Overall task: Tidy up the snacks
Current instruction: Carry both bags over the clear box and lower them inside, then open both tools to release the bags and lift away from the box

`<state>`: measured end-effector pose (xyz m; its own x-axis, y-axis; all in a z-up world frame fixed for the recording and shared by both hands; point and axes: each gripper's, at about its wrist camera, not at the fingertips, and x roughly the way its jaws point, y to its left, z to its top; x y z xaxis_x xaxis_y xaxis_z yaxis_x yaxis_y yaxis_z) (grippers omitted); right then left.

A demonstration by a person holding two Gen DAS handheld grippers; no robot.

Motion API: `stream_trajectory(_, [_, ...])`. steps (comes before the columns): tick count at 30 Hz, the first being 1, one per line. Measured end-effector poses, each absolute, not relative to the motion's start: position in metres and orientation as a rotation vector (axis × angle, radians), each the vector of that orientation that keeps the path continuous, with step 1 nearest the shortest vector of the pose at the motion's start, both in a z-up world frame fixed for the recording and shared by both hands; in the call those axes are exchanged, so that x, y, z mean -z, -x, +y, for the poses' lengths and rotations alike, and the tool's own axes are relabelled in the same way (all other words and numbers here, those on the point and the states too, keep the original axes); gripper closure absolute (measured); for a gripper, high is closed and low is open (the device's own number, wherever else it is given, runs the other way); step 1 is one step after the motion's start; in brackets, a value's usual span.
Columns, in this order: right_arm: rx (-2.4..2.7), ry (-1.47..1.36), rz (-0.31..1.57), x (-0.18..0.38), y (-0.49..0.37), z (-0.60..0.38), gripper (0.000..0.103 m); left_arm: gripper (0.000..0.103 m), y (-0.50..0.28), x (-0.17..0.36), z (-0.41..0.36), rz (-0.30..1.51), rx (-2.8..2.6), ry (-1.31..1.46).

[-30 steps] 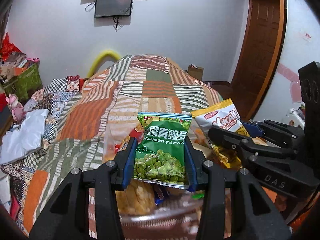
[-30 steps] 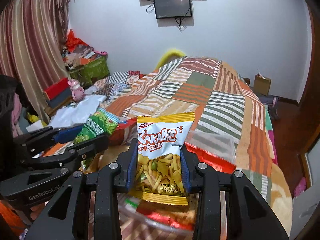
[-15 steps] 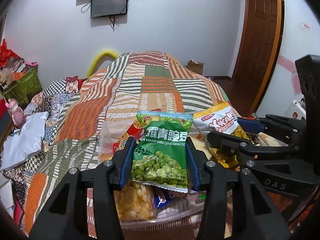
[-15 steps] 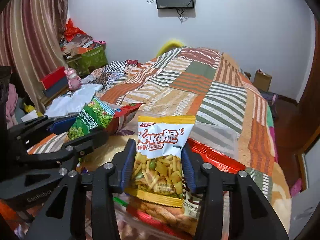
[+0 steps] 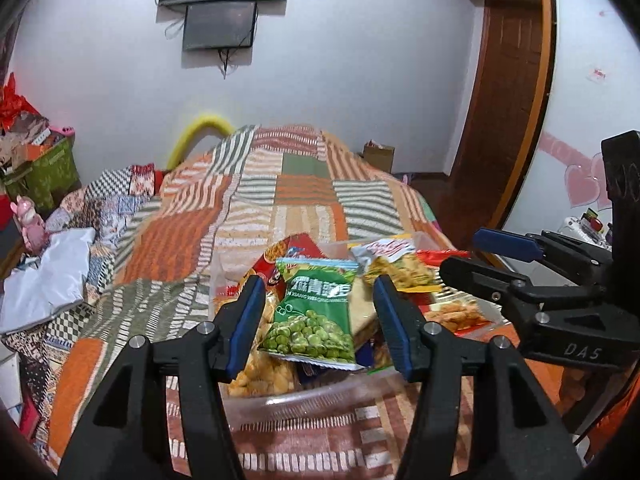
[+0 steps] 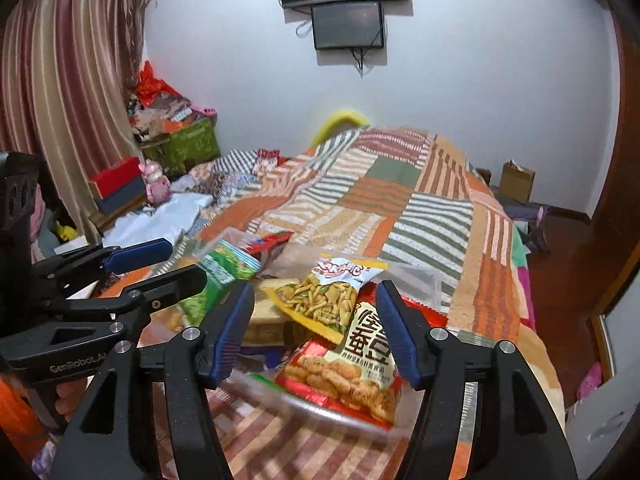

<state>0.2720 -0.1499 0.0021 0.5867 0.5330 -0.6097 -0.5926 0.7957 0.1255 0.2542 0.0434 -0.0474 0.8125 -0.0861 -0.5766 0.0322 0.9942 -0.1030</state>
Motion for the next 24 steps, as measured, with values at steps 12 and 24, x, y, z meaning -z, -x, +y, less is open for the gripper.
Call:
stream_trajectory(12, [-0.687, 0.049, 0.498, -0.054, -0.207, -0.177, 0.043, 0.047, -0.174, -0.012, 0.031, 0.426, 0.075, 0.110])
stream_trajectory(24, [-0.659, -0.003, 0.394, -0.076, -0.165, -0.203, 0.022, 0.022, -0.105, -0.039, 0.017, 0.301, 0.035, 0.076])
